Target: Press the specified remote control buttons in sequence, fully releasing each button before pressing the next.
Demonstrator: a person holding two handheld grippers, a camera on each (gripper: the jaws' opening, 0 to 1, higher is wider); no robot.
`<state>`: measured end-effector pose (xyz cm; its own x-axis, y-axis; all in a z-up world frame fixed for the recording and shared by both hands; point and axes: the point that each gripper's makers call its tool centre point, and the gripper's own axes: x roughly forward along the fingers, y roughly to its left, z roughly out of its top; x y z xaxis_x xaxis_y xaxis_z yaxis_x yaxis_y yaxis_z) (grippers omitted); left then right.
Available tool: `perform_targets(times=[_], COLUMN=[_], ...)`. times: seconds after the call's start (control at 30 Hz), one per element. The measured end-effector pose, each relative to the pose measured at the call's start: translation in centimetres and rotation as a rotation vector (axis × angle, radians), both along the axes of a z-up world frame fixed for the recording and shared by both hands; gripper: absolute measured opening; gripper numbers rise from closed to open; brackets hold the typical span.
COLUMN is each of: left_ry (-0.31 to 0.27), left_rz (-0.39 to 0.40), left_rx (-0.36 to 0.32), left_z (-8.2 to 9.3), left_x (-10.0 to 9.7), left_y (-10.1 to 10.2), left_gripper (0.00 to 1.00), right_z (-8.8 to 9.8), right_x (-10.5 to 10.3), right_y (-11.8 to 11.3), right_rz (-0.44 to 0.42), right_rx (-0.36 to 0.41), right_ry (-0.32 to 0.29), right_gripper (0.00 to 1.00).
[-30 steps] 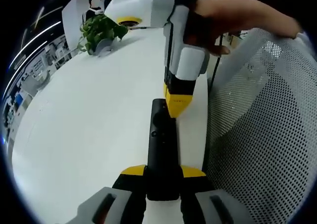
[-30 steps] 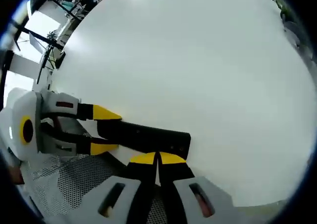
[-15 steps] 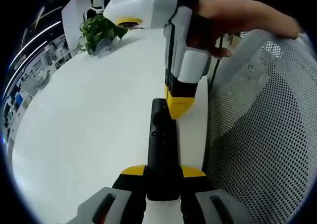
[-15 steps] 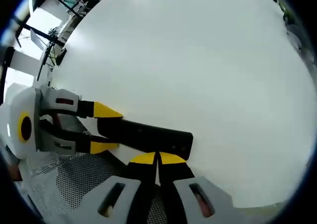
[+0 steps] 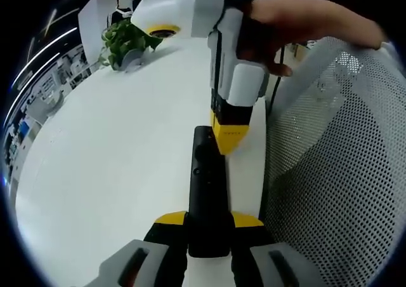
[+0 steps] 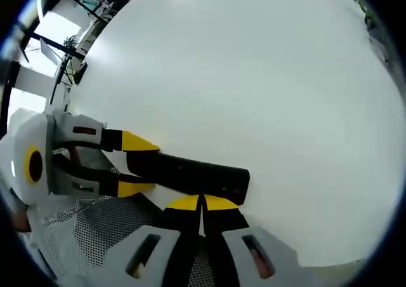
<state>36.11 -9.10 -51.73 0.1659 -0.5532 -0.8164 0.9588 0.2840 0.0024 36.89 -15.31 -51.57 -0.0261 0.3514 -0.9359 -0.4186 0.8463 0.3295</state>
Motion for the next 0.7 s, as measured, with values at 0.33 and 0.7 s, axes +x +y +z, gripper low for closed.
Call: perform_targets(times=[0.33,0.7], left_ry=[-0.002,-0.003], left_rz=[-0.002,-0.003], left_rx=[0.002,0.001], left_z=[0.0,0.0], left_x=[0.0,0.0], left_y=[0.0,0.0], left_gripper=[0.24,0.24], right_z=[1.2,0.6], right_x=[1.5,1.4], right_y=[0.6,0.7], right_rz=[-0.044,-0.001], right_rx=[0.064,0.028], right_ry=[-0.086,-0.087], right_gripper=[0.00,0.00])
